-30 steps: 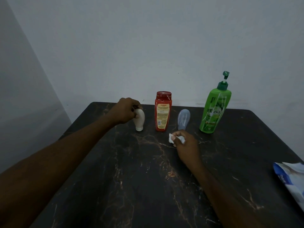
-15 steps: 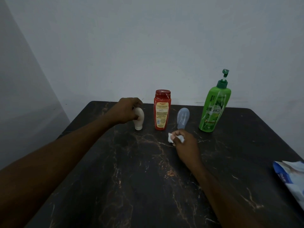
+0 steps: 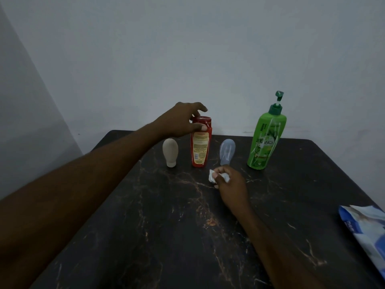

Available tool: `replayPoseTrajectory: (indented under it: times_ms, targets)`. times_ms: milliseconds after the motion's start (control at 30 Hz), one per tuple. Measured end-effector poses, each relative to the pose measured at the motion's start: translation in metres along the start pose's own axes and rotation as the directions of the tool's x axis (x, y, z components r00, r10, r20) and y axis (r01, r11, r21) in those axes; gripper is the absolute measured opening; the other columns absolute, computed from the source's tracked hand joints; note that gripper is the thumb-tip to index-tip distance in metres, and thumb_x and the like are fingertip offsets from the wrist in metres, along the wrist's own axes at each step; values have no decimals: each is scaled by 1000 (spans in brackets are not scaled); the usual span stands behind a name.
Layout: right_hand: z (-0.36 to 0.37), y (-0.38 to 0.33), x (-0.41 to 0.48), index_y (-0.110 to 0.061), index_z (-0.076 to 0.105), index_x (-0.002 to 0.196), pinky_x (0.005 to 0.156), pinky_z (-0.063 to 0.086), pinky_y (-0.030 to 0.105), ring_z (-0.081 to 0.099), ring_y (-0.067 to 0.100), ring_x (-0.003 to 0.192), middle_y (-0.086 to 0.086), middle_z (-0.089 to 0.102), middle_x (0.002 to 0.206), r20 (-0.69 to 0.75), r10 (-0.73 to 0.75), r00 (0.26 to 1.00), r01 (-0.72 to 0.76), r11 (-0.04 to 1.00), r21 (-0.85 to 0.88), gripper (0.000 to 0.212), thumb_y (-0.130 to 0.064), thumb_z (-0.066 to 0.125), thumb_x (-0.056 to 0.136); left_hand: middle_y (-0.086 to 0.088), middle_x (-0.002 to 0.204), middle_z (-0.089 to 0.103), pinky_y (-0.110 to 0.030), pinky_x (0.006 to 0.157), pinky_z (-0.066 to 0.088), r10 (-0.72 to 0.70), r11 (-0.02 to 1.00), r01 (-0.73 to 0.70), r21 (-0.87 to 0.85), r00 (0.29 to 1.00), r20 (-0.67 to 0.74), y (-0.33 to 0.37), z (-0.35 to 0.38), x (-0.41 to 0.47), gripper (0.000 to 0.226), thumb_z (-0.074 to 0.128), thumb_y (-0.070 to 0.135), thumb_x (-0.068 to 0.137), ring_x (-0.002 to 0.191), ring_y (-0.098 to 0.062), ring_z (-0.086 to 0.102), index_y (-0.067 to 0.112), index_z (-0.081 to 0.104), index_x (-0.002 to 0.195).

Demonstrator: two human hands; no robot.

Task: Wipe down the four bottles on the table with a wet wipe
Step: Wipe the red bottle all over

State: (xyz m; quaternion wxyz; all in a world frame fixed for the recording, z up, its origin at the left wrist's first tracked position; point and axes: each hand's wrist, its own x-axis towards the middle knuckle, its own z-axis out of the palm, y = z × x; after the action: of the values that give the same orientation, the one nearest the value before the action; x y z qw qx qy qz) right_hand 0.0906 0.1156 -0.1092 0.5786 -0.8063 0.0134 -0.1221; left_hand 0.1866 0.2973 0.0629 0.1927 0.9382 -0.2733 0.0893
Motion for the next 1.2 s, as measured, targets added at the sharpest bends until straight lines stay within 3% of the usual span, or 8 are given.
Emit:
replayPoseTrajectory:
  times_ms: [300,467,600,733,867,1033,1100,1200]
  targets:
    - [-2,-4,0,-16,66,96,55,52,17,69,11,70,2,71,92,-27,30,999,-28,996,83,6,-16,60,96,-12,121,70,-32,82,56,-15,1000,16,17,997,-72,12,6,-7,36,71,27,93,103,-23,68,14,63,126]
    - [-15,-8,-9,-11,66,97,61,59,29,71,18,71,10,73,92,-34,86,996,-78,979,189,6,-15,61,96,-3,106,67,-20,65,53,-123,991,111,-73,975,-184,17,-1,-40,33,76,30,89,87,-15,66,12,67,115]
    - [-40,-5,-36,-21,70,95,76,60,34,69,10,89,-5,72,99,-70,88,994,-80,990,114,4,-21,67,93,5,93,66,-9,55,45,-289,947,239,-213,925,-248,20,-1,-80,24,74,31,92,76,-3,63,12,67,106]
    - [-85,-19,-73,-16,70,101,68,58,27,72,12,89,-3,75,96,-40,60,997,-50,976,210,13,-11,70,88,0,91,72,-12,53,54,-499,774,354,-525,852,-161,37,17,-128,18,71,26,94,79,-9,73,10,66,100]
    - [-115,-25,-110,-20,67,118,67,57,20,72,7,92,-4,74,105,16,82,996,-84,971,226,34,-5,68,88,-6,101,74,-22,61,61,-632,486,422,-765,774,25,66,53,-171,18,70,23,94,80,-15,77,8,66,103]
    - [-124,-7,-150,-25,72,109,69,55,15,69,-1,90,-8,72,106,-15,129,992,-127,985,113,21,-15,67,91,-8,106,74,-28,65,62,-667,152,428,-891,710,227,99,91,-207,20,69,19,93,88,-19,78,10,65,111]
    - [-127,1,-162,-23,72,107,65,53,11,69,-2,84,-7,71,101,-55,129,990,-127,991,39,16,-21,65,93,-9,111,72,-30,67,63,-660,100,403,-910,711,243,107,104,-218,22,70,16,93,93,-23,77,12,63,114]
    - [-131,12,-171,-21,71,105,64,51,9,66,-5,81,-7,70,99,-144,123,982,-133,989,-66,14,-24,64,94,-9,114,71,-36,71,64,-613,138,377,-916,759,220,111,116,-229,24,69,13,93,97,-25,76,18,62,116]
